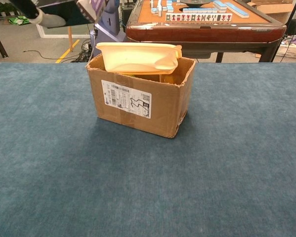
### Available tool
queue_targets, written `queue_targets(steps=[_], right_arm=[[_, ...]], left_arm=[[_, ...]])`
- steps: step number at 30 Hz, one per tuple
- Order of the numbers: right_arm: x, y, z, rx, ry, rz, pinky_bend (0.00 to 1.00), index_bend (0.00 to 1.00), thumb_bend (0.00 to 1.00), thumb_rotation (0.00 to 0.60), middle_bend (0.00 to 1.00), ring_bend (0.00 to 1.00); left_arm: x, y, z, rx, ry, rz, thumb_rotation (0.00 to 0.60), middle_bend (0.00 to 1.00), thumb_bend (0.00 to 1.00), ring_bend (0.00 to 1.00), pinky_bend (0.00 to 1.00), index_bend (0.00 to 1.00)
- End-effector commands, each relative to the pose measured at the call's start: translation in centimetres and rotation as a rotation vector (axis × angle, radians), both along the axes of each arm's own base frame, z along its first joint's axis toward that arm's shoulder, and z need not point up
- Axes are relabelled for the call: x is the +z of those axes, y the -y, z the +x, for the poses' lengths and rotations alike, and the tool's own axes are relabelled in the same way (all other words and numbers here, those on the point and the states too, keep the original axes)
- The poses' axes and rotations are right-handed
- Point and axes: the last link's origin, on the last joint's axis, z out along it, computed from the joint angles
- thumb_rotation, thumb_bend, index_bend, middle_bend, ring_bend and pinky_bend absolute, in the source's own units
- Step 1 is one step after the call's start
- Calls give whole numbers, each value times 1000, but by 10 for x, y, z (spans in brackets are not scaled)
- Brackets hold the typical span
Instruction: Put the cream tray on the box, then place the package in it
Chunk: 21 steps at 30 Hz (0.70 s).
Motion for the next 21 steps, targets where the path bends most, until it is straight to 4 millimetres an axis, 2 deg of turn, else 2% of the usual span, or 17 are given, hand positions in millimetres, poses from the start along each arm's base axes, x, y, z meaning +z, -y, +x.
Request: queue_targets(steps=[1,9,21], right_arm=[[0,0,0,1,0,1,360,465,164,600,524,446],[-1,1,0,0,-1,8,360,465,164,600,524,446],[-1,2,-1,-2,2,10,360,465,164,600,524,446]], left_arm=[[-7,-8,11,-5,6,-6,600,0,362,0,12,576],[-24,-23,34,-11,20,-12,600,0,361,0,12,574],[-48,-39,53,-57,23,-23,600,0,362,0,14,574]])
